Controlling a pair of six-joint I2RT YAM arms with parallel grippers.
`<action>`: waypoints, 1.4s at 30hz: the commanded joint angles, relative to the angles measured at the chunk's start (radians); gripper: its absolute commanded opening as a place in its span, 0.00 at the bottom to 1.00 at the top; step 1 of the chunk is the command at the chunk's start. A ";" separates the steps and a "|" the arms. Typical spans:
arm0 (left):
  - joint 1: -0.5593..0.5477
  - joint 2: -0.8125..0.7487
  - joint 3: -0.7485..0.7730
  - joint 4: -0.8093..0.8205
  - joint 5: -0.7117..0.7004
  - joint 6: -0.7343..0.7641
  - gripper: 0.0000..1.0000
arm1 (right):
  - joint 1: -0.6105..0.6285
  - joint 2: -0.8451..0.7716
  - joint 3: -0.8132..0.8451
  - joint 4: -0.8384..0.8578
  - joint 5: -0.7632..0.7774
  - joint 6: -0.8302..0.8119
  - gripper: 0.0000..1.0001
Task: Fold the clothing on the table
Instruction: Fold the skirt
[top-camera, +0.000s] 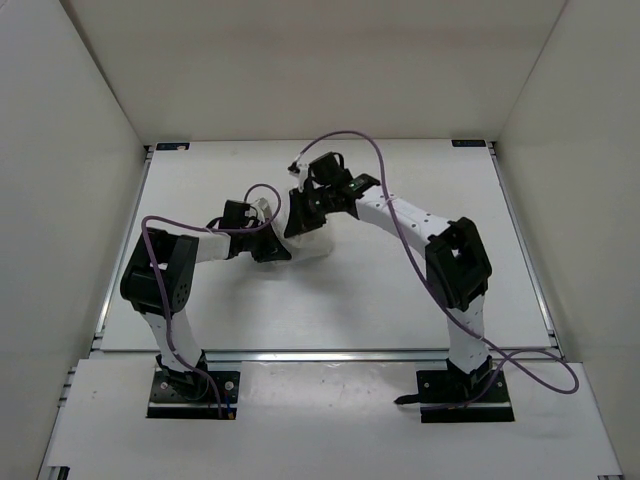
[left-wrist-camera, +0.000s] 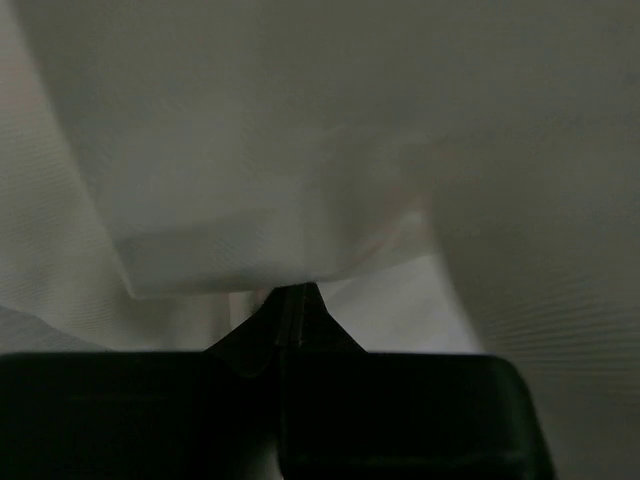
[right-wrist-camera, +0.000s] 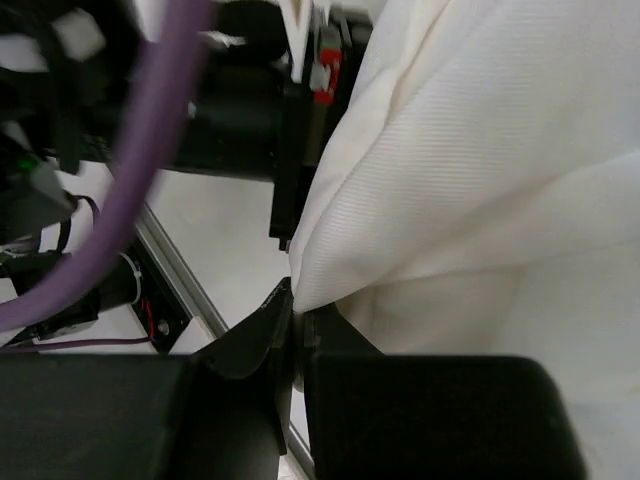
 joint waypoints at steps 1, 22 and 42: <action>0.005 0.032 -0.038 -0.031 -0.058 0.021 0.00 | 0.016 0.022 -0.049 0.103 -0.044 0.067 0.00; 0.074 -0.414 -0.249 0.033 -0.028 -0.123 0.23 | 0.004 0.168 0.080 0.050 -0.049 0.041 0.00; 0.142 -1.087 -0.358 -0.071 -0.361 -0.308 0.37 | 0.136 0.246 0.385 -0.078 0.047 -0.129 0.48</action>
